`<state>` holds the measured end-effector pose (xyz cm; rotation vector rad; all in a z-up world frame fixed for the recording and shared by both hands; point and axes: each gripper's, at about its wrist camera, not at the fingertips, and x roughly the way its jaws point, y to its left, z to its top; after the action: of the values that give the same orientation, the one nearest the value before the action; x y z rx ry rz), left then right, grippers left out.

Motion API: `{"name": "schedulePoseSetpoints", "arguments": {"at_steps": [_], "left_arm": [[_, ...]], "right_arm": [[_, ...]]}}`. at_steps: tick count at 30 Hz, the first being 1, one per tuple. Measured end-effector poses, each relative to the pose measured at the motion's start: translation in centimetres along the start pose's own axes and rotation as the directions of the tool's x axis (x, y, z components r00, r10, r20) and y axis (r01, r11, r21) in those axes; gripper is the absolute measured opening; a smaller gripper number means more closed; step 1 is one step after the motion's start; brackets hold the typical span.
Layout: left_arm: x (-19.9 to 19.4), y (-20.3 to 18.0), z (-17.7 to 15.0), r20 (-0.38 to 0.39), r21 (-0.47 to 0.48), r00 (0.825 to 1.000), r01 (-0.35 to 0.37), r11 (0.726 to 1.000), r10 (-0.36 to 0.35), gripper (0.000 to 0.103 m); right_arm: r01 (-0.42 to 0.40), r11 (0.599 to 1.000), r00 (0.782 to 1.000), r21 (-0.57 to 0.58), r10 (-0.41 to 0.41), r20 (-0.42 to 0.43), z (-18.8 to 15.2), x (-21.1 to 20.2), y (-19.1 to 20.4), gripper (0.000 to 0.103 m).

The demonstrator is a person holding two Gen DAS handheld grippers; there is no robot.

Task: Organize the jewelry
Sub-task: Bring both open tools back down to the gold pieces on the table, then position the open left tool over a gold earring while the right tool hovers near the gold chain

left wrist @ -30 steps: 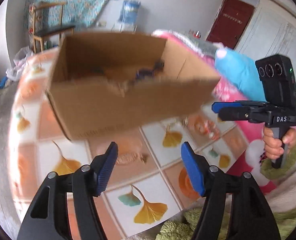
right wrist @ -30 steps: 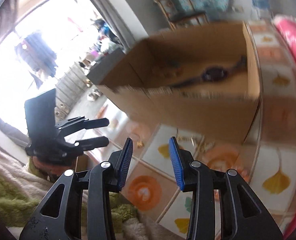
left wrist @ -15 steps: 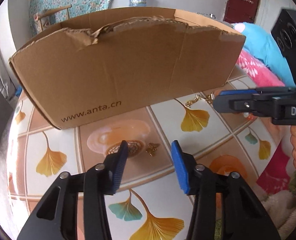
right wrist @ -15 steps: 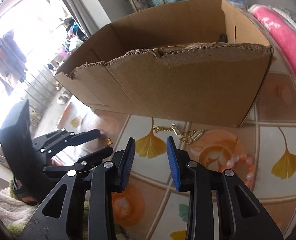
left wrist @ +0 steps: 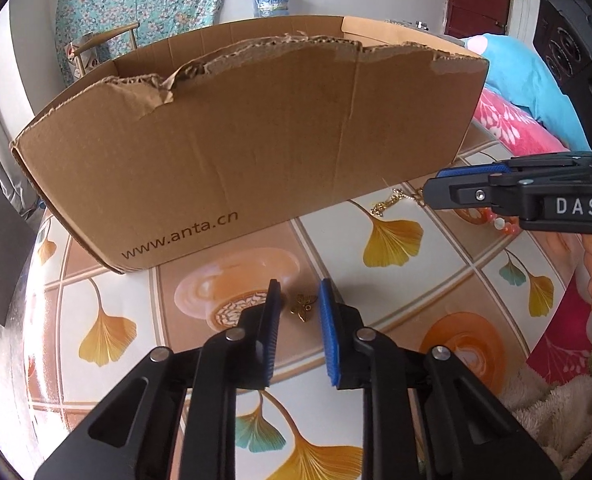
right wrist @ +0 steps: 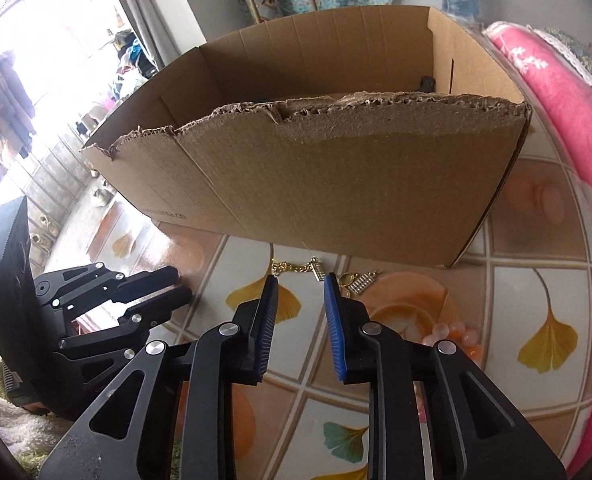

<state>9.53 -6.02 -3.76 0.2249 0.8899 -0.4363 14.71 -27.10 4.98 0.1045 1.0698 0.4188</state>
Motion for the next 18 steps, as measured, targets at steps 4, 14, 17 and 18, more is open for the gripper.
{"name": "schedulePoseSetpoints", "arguments": {"at_steps": [4, 14, 17, 18], "left_arm": [[-0.2, 0.4, -0.1, 0.001, 0.004, 1.000, -0.001, 1.000, 0.001, 0.018], [-0.4, 0.5, -0.2, 0.002, 0.008, 1.000, 0.000, 1.000, 0.000, 0.018], [-0.4, 0.6, -0.2, 0.005, 0.009, 1.000, 0.005, 1.000, -0.005, 0.018], [-0.4, 0.7, -0.2, 0.005, 0.009, 1.000, 0.008, 1.000, -0.008, 0.018]], "right_arm": [[-0.002, 1.000, 1.000, -0.017, 0.002, -0.001, 0.3, 0.6, 0.2, 0.020], [-0.125, 0.992, 0.992, 0.002, 0.125, -0.018, -0.4, -0.8, 0.6, 0.019], [-0.115, 0.993, 0.993, 0.025, 0.116, -0.034, -1.7, -1.8, 0.0, 0.019], [-0.104, 0.994, 0.994, 0.034, 0.105, -0.042, -2.0, -2.1, -0.2, 0.019]]}}
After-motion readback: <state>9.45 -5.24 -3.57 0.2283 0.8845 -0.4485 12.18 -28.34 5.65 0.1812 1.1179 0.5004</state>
